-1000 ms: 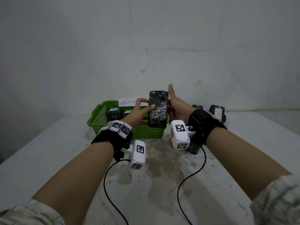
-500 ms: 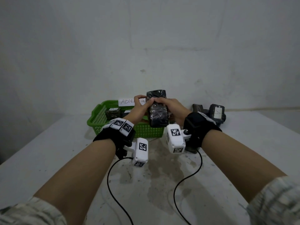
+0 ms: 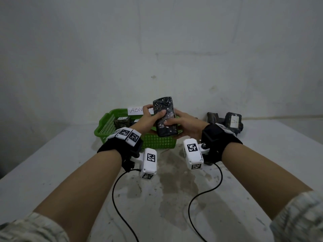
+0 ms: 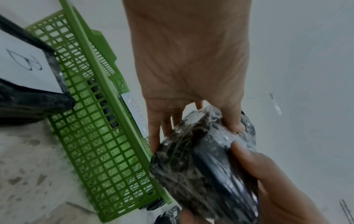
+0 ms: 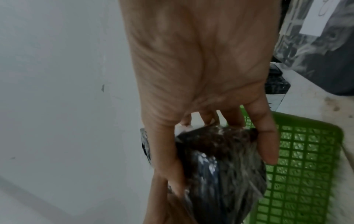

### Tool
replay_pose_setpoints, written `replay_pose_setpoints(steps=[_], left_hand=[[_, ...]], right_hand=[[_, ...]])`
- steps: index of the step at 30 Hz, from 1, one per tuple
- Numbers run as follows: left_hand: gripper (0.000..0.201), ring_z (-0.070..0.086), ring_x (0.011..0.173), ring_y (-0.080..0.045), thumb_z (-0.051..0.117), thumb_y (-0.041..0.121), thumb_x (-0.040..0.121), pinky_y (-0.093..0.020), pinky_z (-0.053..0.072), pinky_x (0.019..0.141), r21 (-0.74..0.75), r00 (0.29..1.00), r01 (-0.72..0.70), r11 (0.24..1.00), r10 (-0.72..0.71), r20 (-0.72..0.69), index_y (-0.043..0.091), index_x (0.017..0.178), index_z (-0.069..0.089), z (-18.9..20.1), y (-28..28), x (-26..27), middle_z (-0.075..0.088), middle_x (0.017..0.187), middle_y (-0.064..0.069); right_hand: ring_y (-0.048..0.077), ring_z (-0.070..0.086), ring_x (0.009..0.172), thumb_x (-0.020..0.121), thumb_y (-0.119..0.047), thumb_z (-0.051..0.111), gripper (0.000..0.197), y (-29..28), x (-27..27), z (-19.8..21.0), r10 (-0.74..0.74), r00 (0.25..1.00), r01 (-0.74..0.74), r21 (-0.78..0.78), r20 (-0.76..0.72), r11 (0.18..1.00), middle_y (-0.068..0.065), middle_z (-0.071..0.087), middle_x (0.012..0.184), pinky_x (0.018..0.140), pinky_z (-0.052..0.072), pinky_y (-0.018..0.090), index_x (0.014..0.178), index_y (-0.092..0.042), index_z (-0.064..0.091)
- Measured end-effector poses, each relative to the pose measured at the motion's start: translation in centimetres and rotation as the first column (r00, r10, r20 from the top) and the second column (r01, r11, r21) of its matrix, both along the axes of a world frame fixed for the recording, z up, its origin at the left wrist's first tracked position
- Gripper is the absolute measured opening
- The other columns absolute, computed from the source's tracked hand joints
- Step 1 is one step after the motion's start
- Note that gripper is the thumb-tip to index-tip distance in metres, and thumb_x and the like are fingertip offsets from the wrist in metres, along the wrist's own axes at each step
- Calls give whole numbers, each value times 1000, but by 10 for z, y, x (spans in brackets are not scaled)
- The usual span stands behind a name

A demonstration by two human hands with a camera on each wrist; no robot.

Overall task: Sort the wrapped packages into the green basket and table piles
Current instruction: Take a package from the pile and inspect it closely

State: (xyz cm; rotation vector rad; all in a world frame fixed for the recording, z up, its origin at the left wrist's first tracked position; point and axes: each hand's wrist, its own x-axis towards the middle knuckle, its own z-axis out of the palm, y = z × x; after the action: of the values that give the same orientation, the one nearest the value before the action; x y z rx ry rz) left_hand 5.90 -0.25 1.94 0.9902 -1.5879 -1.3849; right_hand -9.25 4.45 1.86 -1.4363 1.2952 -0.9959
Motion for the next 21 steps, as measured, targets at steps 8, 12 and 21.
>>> replay_pose_setpoints(steps=[8, 12, 21], left_hand=[[60, 59, 107, -29, 53, 36, 93, -49, 51, 89, -20, 1000, -2, 1000, 2, 10, 22, 140, 19, -4, -5, 7, 54, 131, -14], [65, 56, 116, -29, 56, 31, 92, -43, 53, 79, -28, 1000, 3, 1000, -3, -23, 23, 140, 13, -8, -5, 4, 50, 136, -13], [34, 66, 96, -24, 49, 28, 96, -33, 57, 67, 19, 956, 21, 1000, -15, -293, 9, 124, 53, -12, -19, 11, 68, 110, -9]], right_hand=[[29, 65, 108, 72, -7, 77, 99, -7, 5, -7, 9, 999, -10, -25, -36, 1000, 7, 64, 123, 77, 56, 41, 149, -33, 19], [26, 53, 117, 70, -3, 79, 119, -14, 8, -5, -124, 972, 76, -230, -198, 970, 8, 43, 141, 72, 54, 24, 153, -27, -4], [10, 59, 95, 91, -23, 61, 44, -4, 12, 7, -132, 988, 98, -320, -86, 942, 2, 57, 110, 76, 46, 22, 133, -32, 49]])
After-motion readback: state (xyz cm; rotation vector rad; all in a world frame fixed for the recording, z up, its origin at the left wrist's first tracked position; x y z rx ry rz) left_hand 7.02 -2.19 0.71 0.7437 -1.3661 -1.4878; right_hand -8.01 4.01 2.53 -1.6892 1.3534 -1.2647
